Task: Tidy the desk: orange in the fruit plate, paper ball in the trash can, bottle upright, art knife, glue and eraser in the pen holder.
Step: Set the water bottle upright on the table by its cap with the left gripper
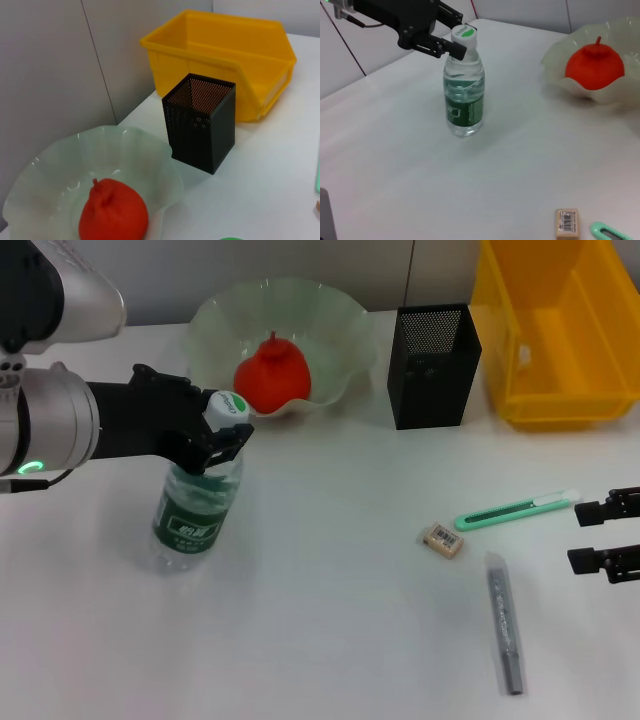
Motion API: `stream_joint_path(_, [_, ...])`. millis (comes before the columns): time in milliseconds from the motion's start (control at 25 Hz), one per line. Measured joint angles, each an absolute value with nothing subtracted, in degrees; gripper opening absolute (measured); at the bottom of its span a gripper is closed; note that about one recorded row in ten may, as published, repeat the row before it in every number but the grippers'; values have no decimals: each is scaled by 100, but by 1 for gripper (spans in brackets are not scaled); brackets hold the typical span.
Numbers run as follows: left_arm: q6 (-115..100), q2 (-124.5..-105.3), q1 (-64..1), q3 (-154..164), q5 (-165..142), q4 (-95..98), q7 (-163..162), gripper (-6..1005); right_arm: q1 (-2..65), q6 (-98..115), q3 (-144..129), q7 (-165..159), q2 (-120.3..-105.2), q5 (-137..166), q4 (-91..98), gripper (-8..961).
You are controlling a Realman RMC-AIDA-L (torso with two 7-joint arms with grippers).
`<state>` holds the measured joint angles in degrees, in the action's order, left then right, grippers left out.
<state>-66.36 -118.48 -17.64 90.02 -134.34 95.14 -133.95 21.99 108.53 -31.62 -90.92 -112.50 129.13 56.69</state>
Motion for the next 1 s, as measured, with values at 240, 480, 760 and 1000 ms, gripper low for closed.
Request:
stream_joint_path(240, [-6758, -11847, -1674, 8974, -13429, 9825, -13397, 437, 2185, 10854, -3147, -9092, -11287, 12933, 5675, 724])
stream_joint_path(480, [-6778, -11848, -1622, 8964, -13429, 9955, -13393, 438, 2180, 10854, -3136, -9092, -11293, 12938, 5678, 724])
stream_joint_path(760, [-6781, -11847, -1604, 8961, -13465, 9985, -13392, 438, 2191, 10854, -3137, -9092, -11302, 12938, 5678, 724])
stream_joint_path(1000, [-6780, -11847, -1584, 8883, -13470, 9971, -13355, 438, 2195, 10854, -3137, -9092, -11302, 12938, 5678, 724])
